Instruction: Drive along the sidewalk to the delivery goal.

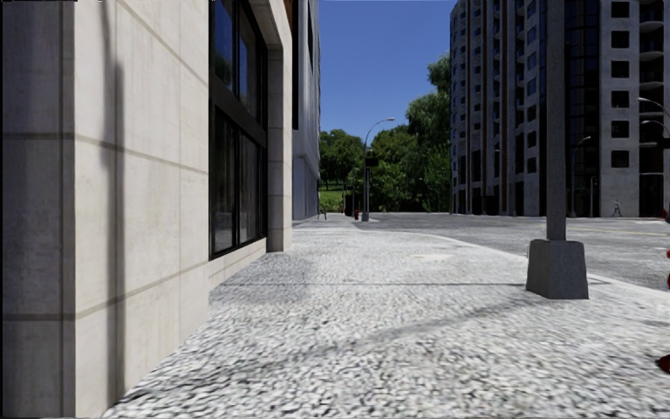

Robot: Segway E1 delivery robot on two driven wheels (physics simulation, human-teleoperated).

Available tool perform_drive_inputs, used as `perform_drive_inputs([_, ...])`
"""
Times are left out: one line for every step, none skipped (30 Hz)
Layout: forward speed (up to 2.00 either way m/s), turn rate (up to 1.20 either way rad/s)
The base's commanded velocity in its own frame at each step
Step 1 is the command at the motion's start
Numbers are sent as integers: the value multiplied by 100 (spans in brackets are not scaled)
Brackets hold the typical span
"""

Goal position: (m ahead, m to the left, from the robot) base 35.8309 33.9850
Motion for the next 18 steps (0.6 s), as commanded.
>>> perform_drive_inputs([200, 0])
perform_drive_inputs([200, 0])
perform_drive_inputs([200, 0])
perform_drive_inputs([200, 0])
perform_drive_inputs([200, 0])
perform_drive_inputs([200, 0])
perform_drive_inputs([200, 0])
perform_drive_inputs([200, 0])
perform_drive_inputs([200, 0])
perform_drive_inputs([200, 0])
perform_drive_inputs([200, 0])
perform_drive_inputs([200, 0])
perform_drive_inputs([200, 0])
perform_drive_inputs([200, 0])
perform_drive_inputs([200, 0])
perform_drive_inputs([200, 0])
perform_drive_inputs([200, 0])
perform_drive_inputs([200, 0])
